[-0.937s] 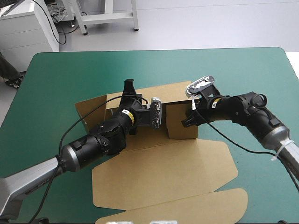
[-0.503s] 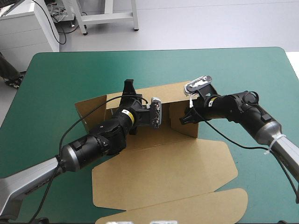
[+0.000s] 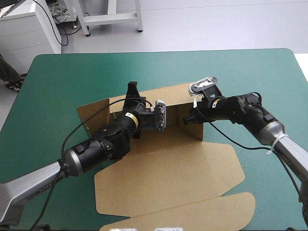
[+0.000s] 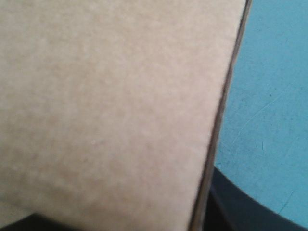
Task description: Fold the box
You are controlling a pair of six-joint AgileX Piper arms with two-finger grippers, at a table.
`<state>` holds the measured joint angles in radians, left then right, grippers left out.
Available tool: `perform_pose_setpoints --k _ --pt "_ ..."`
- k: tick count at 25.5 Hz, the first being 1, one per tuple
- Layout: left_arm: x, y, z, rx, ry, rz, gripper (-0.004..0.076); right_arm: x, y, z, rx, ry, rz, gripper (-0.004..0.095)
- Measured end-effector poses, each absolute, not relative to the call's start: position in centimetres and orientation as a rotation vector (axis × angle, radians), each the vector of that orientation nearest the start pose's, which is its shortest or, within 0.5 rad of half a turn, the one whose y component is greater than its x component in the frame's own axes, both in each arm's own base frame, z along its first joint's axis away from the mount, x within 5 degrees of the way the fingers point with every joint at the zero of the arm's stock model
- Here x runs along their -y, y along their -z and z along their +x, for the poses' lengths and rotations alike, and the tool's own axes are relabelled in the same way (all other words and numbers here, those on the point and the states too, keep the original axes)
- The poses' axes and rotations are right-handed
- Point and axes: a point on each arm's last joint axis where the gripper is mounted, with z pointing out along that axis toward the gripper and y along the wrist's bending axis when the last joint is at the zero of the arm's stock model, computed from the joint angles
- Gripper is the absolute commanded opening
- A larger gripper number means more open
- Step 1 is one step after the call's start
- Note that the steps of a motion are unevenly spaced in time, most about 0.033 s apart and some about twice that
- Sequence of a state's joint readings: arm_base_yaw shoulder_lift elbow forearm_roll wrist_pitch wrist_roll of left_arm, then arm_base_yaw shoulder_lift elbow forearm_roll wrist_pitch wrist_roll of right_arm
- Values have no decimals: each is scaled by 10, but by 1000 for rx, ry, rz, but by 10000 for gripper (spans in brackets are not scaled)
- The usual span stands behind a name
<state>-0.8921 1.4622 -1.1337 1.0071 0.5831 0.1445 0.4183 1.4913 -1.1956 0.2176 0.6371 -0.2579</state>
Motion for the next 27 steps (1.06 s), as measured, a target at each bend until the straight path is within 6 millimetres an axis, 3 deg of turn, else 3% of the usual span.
perform_pose_setpoints --k 4,11,16,21,27 --pt "225 -325 237 -1421 -624 1602 -8 -143 -308 298 -2338 -327 -609 -13" --pt "225 -324 237 -1426 -614 1600 1 -142 -308 300 -2338 -338 -579 -15" --pt "225 -325 234 -1440 -598 1594 176 -143 -308 301 -2331 -342 -570 -15" --pt "231 -327 217 -1453 -533 1601 393 -144 -306 304 -2313 -358 -543 -15" --pt "240 -333 200 -1413 -461 1612 426 -148 -305 307 -2292 -379 -524 -15"
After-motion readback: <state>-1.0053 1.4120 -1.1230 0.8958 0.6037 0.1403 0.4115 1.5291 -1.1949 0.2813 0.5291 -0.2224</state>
